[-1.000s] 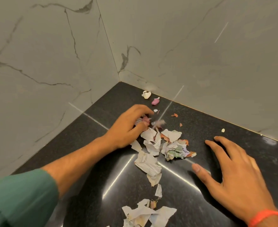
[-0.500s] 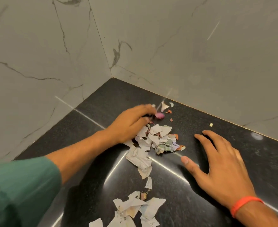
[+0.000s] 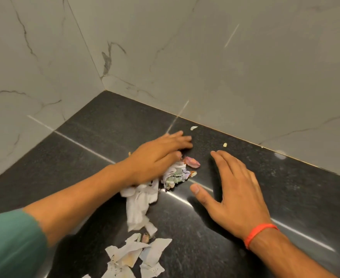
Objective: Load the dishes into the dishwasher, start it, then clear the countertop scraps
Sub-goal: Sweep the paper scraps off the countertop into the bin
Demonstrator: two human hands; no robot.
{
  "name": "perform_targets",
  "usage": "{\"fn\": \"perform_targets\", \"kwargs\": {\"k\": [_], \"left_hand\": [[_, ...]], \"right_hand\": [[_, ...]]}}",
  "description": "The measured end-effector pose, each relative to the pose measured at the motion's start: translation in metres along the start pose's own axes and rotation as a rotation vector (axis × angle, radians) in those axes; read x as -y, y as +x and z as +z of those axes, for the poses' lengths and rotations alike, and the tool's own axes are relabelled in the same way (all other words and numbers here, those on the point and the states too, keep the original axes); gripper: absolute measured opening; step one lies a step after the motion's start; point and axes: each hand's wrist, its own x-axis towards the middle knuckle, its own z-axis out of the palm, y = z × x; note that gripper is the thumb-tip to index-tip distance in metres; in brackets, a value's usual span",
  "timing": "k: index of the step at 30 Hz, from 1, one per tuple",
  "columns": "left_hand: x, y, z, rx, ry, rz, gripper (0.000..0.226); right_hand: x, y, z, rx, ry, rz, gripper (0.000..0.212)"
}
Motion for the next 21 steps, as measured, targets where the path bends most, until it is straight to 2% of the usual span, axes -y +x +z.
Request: {"fn": "perform_targets", "kwargs": {"k": [2, 4, 7, 13, 18, 21], "left_hand": [[-0.016, -0.027, 0.0, 0.005, -0.123, 0.032, 0.04], [-0.023, -0.036, -0.005, -0.033, -0.132, 0.045, 0.037], [-0.021, -0.006, -0.012, -0.08, 0.02, -0.02, 0.045], [0.001, 0.059, 0.011, 0.019, 0.293, -0.004, 0.068], [-0.022, 0.003, -0.008, 0.086, 0.057, 0.025, 0.046], [-0.041, -0.037, -0.019, 0.093, -0.09, 0.012, 0.032]], "right_hand": [[0.0, -0.001, 0.0, 0.005, 0.015, -0.002, 0.104], [-0.001, 0.0, 0.0, -0.001, 0.02, -0.007, 0.107], [0.0, -0.001, -0.001, -0.004, 0.016, -0.012, 0.108], [0.001, -0.001, 0.0, -0.018, 0.048, 0.007, 0.114], [-0.001, -0.001, 0.001, -0.017, 0.065, 0.005, 0.114], [-0.002, -0.001, 0.002, -0.027, 0.076, 0.003, 0.107]]}}
